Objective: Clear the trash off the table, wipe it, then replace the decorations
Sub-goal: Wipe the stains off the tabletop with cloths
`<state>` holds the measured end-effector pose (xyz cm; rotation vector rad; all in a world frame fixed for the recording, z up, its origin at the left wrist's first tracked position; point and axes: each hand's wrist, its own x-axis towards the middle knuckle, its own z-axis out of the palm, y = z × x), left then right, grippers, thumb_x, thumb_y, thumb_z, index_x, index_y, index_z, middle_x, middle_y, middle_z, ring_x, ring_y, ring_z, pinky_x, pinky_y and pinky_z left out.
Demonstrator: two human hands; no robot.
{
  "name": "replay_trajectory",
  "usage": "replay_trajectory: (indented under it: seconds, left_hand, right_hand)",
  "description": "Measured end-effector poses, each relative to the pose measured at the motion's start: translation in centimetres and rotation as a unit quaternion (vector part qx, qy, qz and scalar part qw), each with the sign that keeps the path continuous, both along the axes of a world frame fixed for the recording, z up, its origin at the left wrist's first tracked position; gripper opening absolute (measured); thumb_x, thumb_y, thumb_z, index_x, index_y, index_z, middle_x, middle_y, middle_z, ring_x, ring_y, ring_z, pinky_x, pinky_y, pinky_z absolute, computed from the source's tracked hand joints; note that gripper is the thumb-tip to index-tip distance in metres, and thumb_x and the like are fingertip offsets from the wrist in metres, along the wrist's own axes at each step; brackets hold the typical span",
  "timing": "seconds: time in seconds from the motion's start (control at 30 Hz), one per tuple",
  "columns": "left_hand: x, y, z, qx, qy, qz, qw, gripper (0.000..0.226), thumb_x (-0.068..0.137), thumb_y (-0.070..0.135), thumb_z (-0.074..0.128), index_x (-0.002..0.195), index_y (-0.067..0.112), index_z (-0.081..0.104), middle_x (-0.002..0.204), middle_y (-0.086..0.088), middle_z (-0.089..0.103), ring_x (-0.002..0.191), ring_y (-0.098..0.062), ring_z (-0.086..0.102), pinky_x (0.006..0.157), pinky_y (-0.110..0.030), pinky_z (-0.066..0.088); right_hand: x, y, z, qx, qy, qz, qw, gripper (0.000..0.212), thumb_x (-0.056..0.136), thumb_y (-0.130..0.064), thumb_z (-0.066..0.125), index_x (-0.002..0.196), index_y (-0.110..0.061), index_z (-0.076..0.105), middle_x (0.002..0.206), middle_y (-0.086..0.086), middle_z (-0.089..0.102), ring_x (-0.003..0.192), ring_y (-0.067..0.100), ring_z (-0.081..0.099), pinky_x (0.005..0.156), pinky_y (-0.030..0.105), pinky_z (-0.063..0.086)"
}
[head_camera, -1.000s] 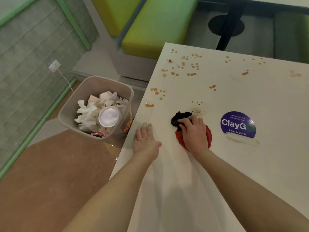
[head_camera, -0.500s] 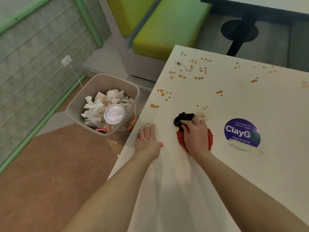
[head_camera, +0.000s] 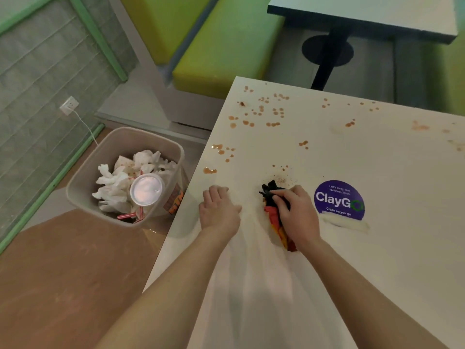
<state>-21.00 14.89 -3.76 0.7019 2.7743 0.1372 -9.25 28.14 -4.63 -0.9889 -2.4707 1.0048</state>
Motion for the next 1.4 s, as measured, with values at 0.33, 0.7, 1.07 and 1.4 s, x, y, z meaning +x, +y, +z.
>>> replay_trajectory:
  seconds: [0.33,0.7,1.07,1.4]
  left_hand:
    - [-0.6,3.4,-1.0,-0.067,-0.037,0.012,0.997,0.075,0.09,0.056,0.055,0.143,0.013,0.022,0.145,-0.007,0.018,0.134,-0.026,0.021,0.113,-0.034,0.022]
    - [-0.6,3.7,-1.0,-0.101,-0.024,-0.002,0.995,0.08,0.091,0.058,0.052,0.143,0.007,0.018,0.144,-0.011,0.02,0.132,-0.028,0.024,0.112,-0.034,0.026]
    - [-0.7,3.8,-1.3,-0.102,-0.018,-0.011,0.995,0.078,0.093,0.058,0.049,0.143,0.007,0.019,0.144,-0.011,0.019,0.133,-0.029,0.021,0.113,-0.036,0.024]
    - [-0.9,4.0,-1.0,-0.116,-0.027,-0.002,0.993,0.083,0.092,0.057,0.052,0.145,0.004,0.015,0.144,-0.013,0.018,0.133,-0.029,0.02,0.113,-0.036,0.025]
  right_hand:
    - [-0.3,8.2,3.2,-0.356,0.074,-0.156,0.919,0.016,0.102,-0.027,0.051,0.115,-0.024,0.059,0.114,0.004,0.067,0.101,0.022,0.066,0.081,0.035,0.054]
    - [0.6,6.6,-1.3,0.015,-0.079,0.053,0.995,0.06,0.1,-0.038,0.05,0.152,-0.017,0.03,0.162,-0.004,0.018,0.15,0.015,0.008,0.123,0.038,0.011]
    - [-2.3,10.8,-3.0,0.056,-0.027,-0.058,0.996,0.037,0.105,-0.025,0.039,0.137,-0.015,0.056,0.154,-0.002,0.039,0.145,0.018,0.022,0.118,0.032,0.02]
    - [-1.8,7.2,-4.7,0.216,-0.004,0.166,0.962,0.045,0.084,0.002,0.066,0.126,-0.015,0.066,0.138,0.001,0.059,0.128,0.028,0.051,0.099,0.039,0.048]
